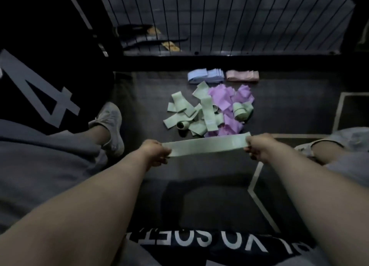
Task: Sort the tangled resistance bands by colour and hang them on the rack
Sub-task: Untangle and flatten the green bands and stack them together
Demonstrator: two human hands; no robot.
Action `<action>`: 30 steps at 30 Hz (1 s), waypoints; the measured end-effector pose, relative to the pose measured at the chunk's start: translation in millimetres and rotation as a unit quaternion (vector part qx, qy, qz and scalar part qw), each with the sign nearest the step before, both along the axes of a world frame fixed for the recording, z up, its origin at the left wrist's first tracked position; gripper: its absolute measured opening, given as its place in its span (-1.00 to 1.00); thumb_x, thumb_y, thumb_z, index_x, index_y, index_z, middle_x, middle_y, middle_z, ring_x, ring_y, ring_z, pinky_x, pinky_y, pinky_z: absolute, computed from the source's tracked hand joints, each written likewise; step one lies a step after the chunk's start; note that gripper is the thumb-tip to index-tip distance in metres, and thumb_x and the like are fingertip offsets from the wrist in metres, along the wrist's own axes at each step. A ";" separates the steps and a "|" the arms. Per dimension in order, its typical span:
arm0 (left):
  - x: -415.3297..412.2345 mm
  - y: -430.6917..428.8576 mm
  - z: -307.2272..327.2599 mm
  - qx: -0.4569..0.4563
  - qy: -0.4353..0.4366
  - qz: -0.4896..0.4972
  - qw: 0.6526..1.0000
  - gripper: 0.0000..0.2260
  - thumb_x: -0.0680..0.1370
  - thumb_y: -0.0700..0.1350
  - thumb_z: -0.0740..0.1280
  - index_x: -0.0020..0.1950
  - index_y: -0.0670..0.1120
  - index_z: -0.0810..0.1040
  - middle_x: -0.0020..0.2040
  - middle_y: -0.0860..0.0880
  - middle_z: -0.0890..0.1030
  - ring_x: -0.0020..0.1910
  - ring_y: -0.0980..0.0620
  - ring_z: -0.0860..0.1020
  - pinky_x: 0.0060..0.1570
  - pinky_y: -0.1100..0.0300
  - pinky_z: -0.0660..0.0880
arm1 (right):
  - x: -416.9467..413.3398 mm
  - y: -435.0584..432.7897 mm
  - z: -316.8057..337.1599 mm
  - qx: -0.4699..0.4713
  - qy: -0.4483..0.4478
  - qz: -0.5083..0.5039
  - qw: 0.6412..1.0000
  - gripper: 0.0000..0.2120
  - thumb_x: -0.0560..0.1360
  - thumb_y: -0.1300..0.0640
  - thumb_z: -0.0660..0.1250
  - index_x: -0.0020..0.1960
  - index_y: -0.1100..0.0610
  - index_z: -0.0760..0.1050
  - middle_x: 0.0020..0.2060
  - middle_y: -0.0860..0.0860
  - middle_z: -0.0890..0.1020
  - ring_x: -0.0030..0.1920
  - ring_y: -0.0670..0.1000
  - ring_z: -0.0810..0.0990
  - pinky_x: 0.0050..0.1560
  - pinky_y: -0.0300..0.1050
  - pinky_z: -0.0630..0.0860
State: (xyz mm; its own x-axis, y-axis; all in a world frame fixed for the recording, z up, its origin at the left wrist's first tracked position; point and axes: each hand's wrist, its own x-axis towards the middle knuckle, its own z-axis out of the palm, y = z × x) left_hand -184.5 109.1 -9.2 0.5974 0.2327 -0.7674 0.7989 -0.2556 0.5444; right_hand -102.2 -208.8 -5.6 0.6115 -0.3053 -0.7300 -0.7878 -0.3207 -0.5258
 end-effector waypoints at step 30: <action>-26.0 -33.8 -159.4 0.175 0.185 -0.038 0.966 -0.69 0.55 -0.07 0.36 0.25 -0.12 0.45 0.25 -0.14 0.53 0.16 -0.14 0.55 0.09 0.08 0.47 | 13.3 66.7 -115.7 -0.056 -0.072 0.122 0.988 -0.84 0.54 0.24 0.27 0.09 0.08 0.42 -0.05 0.13 0.57 -0.11 0.10 0.55 -0.12 -0.10 0.45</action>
